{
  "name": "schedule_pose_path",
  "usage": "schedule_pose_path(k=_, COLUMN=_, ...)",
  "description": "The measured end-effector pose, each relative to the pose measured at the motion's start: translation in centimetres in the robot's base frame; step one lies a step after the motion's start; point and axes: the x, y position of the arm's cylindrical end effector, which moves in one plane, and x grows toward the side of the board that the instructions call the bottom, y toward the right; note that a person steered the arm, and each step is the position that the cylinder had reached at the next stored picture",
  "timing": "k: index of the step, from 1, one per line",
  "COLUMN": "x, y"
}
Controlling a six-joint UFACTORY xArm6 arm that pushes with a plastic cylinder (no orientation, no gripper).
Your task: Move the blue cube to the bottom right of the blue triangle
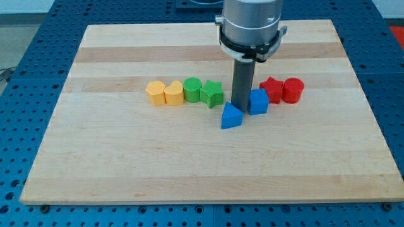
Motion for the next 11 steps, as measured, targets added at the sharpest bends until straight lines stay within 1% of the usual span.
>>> schedule_pose_path(k=1, x=-3.7, y=-1.0)
schedule_pose_path(k=2, x=-5.9, y=-0.2)
schedule_pose_path(k=4, x=-6.7, y=3.9)
schedule_pose_path(k=5, x=-6.0, y=3.9)
schedule_pose_path(k=6, x=-1.6, y=3.9)
schedule_pose_path(k=7, x=1.4, y=3.9)
schedule_pose_path(k=8, x=1.6, y=3.9)
schedule_pose_path(k=9, x=-0.4, y=3.2)
schedule_pose_path(k=10, x=-4.8, y=-0.1)
schedule_pose_path(k=11, x=-5.8, y=-1.1)
